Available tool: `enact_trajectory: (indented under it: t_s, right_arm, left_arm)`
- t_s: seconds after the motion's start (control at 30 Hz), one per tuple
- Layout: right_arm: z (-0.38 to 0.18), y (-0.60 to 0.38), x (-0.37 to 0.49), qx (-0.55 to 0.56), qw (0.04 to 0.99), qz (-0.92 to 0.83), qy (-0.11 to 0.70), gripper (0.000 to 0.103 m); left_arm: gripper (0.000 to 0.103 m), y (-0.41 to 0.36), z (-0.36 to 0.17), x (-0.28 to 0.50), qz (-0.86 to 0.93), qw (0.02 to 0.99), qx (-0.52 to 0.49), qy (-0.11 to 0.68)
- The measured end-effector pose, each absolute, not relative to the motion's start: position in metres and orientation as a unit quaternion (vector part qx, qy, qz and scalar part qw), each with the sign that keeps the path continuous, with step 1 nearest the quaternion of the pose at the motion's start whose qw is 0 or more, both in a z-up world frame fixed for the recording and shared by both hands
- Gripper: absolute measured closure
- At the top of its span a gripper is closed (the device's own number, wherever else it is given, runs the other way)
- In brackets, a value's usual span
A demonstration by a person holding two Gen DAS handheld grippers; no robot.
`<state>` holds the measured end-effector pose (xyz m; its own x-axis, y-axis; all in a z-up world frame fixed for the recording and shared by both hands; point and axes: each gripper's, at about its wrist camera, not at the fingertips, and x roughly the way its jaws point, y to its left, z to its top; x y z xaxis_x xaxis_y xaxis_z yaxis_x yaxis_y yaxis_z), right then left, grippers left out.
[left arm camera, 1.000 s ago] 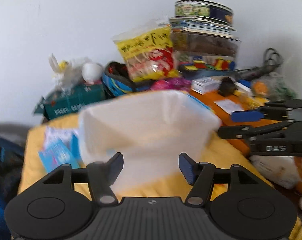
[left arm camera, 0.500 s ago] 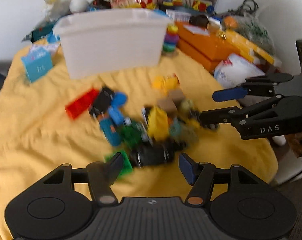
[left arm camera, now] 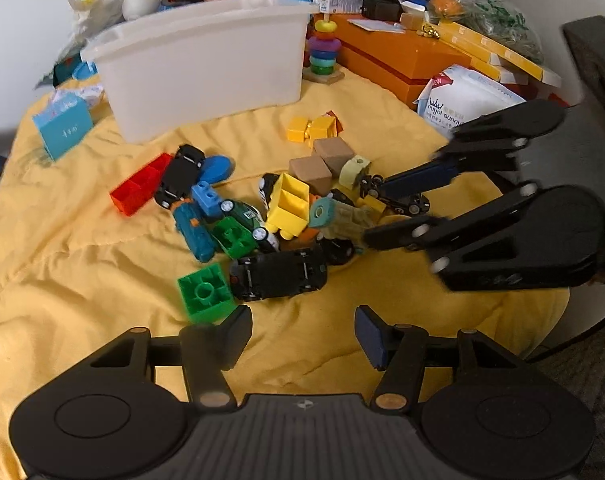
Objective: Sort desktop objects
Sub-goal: 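Move both open tools back over the toy pile, then grasp the tan figure with the right tool while the left tool grasps the teal figure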
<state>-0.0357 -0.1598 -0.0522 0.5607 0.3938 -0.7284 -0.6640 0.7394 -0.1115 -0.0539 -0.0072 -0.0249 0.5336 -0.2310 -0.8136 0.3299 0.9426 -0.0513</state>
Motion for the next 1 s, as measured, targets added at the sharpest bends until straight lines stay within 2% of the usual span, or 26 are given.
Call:
enact_trajectory:
  t_s: [0.07, 0.13, 0.2, 0.23, 0.27, 0.5, 0.67, 0.87, 1.0]
  right_arm:
    - [-0.059, -0.152, -0.028, -0.21, 0.853, 0.317, 0.358, 0.06]
    - [-0.065, -0.145, -0.024, -0.228, 0.845, 0.327, 0.357, 0.067]
    - [-0.069, -0.141, -0.025, -0.251, 0.841, 0.321, 0.356, 0.07]
    - [-0.069, -0.142, -0.027, -0.25, 0.841, 0.322, 0.356, 0.077]
    - [-0.067, -0.144, -0.028, -0.241, 0.842, 0.323, 0.359, 0.079]
    - [-0.048, -0.168, -0.024, -0.157, 0.849, 0.298, 0.407, 0.079]
    - [-0.033, -0.18, -0.026, -0.15, 0.838, 0.292, 0.436, 0.079]
    - [-0.055, -0.171, -0.016, -0.152, 0.816, 0.287, 0.477, 0.079]
    - [-0.063, -0.168, -0.018, -0.157, 0.823, 0.283, 0.467, 0.066]
  left_arm:
    - [0.042, -0.005, -0.031, -0.046, -0.167, 0.866, 0.026, 0.47]
    - [0.042, -0.004, -0.035, -0.04, -0.166, 0.86, 0.003, 0.482]
    - [0.043, -0.003, -0.037, -0.037, -0.163, 0.861, -0.003, 0.481]
    - [0.043, -0.002, -0.037, -0.036, -0.161, 0.861, -0.006, 0.482]
    - [0.043, -0.002, -0.039, -0.035, -0.16, 0.861, -0.009, 0.483]
    - [0.043, 0.005, -0.042, -0.016, -0.139, 0.859, -0.045, 0.491]
    - [0.043, 0.013, -0.036, -0.007, -0.128, 0.867, -0.047, 0.48]
    - [0.043, 0.016, -0.012, -0.001, -0.126, 0.89, 0.0, 0.438]
    - [0.043, 0.025, -0.004, 0.026, -0.11, 0.899, 0.024, 0.423]
